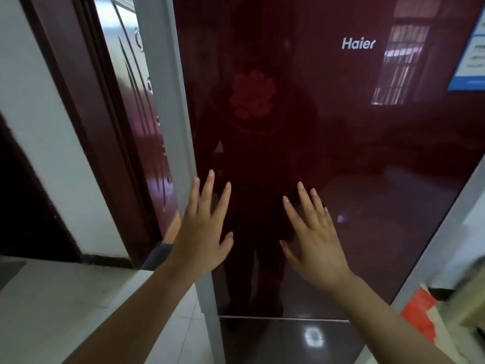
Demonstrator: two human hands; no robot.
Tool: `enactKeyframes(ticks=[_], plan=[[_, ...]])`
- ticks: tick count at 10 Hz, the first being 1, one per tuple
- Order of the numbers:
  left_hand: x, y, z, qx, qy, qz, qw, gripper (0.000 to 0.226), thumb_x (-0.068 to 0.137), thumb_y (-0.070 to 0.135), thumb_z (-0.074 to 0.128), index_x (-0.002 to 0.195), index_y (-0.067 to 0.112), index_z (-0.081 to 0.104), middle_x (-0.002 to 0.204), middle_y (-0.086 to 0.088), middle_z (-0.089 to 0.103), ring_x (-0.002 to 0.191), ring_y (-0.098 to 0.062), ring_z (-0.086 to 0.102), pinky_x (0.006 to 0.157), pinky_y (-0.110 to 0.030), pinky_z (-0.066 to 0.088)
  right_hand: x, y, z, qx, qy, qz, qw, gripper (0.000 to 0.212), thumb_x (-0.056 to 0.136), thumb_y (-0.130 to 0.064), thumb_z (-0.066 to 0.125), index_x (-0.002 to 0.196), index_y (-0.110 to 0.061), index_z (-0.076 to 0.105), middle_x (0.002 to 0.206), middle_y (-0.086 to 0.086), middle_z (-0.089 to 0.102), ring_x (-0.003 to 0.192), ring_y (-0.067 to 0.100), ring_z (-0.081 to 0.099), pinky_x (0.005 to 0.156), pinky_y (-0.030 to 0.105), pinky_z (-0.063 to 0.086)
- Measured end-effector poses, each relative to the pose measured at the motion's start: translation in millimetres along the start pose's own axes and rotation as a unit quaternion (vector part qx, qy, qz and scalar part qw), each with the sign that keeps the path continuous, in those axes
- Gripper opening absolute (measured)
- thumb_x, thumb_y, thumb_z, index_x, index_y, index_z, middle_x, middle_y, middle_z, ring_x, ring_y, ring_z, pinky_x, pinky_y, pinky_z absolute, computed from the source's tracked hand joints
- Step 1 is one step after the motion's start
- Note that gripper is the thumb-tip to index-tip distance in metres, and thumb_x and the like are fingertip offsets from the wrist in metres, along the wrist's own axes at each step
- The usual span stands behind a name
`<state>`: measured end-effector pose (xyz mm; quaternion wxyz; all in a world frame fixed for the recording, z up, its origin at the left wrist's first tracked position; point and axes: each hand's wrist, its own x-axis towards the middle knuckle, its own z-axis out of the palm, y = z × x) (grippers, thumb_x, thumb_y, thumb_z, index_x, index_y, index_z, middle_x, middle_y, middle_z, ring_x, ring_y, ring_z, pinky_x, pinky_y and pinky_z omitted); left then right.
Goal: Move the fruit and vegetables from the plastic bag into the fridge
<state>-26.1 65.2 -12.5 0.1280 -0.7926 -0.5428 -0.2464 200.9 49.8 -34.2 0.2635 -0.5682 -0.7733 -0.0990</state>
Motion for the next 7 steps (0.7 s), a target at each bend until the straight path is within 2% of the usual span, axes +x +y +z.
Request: enactKeyframes(ticks=[3,5,6,7], plan=[[18,-14,11,0.026,-0.014,0.006,1.0,0.097,0.075,0.033,0.069,0.149,0.021,0.008,0.156,-0.014,-0.007,0.141,-0.034,-0.009,0.106,-0.044,0.016,12,0,5,0.017,-0.01,0.013,1.0,0.086,0.082,-0.031,0.064,0.148,-0.025,0.009,0.155,-0.006,-0.021,0.143,0.02,-0.018,0.114,0.047,0.011],[5,1,2,-0.029,-0.036,-0.008,0.999,0.086,0.082,0.033,0.063,0.149,0.021,0.009,0.157,-0.008,-0.01,0.144,-0.027,-0.005,0.111,-0.04,0.015,-2,3,-10,0.075,-0.026,0.008,0.997,0.081,0.085,-0.034,0.061,0.148,-0.023,0.012,0.156,-0.006,-0.018,0.143,0.016,-0.017,0.115,0.043,0.021],[-21,20,-6,-0.046,-0.039,-0.023,0.998,0.081,0.084,0.036,0.062,0.148,0.019,0.015,0.157,-0.011,0.0,0.145,-0.03,0.004,0.113,-0.042,0.017,-22,3,-20,0.107,-0.034,-0.004,0.994,0.078,0.086,-0.037,0.06,0.148,-0.023,0.013,0.156,-0.007,-0.015,0.143,0.014,-0.015,0.115,0.039,0.022],[-46,40,-8,-0.056,-0.025,-0.035,0.998,0.076,0.084,0.052,0.049,0.146,0.018,0.022,0.156,-0.012,0.01,0.144,-0.031,0.011,0.112,-0.047,0.023,-44,6,-29,0.134,-0.043,-0.011,0.99,0.076,0.087,-0.042,0.057,0.148,-0.024,0.014,0.156,-0.008,-0.012,0.143,0.013,-0.012,0.114,0.038,0.024]])
